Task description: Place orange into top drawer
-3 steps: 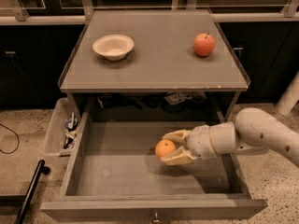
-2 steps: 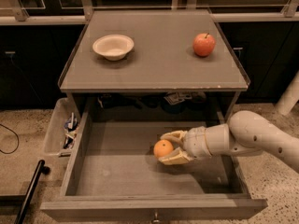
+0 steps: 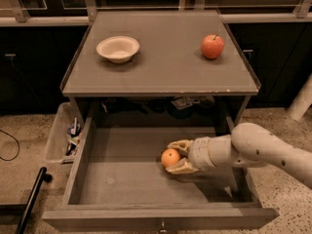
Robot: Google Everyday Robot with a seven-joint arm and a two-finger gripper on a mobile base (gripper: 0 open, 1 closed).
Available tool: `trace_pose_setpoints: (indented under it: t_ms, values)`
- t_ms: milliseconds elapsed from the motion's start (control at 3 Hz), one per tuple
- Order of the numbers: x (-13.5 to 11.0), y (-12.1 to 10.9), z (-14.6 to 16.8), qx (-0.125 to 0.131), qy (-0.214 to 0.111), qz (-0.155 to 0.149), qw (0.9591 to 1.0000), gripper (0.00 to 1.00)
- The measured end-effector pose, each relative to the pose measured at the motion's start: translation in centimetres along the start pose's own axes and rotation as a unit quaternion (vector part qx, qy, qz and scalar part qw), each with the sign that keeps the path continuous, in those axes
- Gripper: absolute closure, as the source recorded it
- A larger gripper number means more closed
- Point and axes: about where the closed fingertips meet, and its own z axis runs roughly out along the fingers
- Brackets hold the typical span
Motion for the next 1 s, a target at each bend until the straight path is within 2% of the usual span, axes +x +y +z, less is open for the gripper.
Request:
trace_pose_setpoints:
  t_ms: [333, 1000]
  values:
    - [0.08, -0.1, 0.07, 0.003, 0.001, -0.001, 1.0, 0.81]
    - [0.07, -0.08, 0.08, 0.002, 0.001, -0.001, 1.0, 0.35]
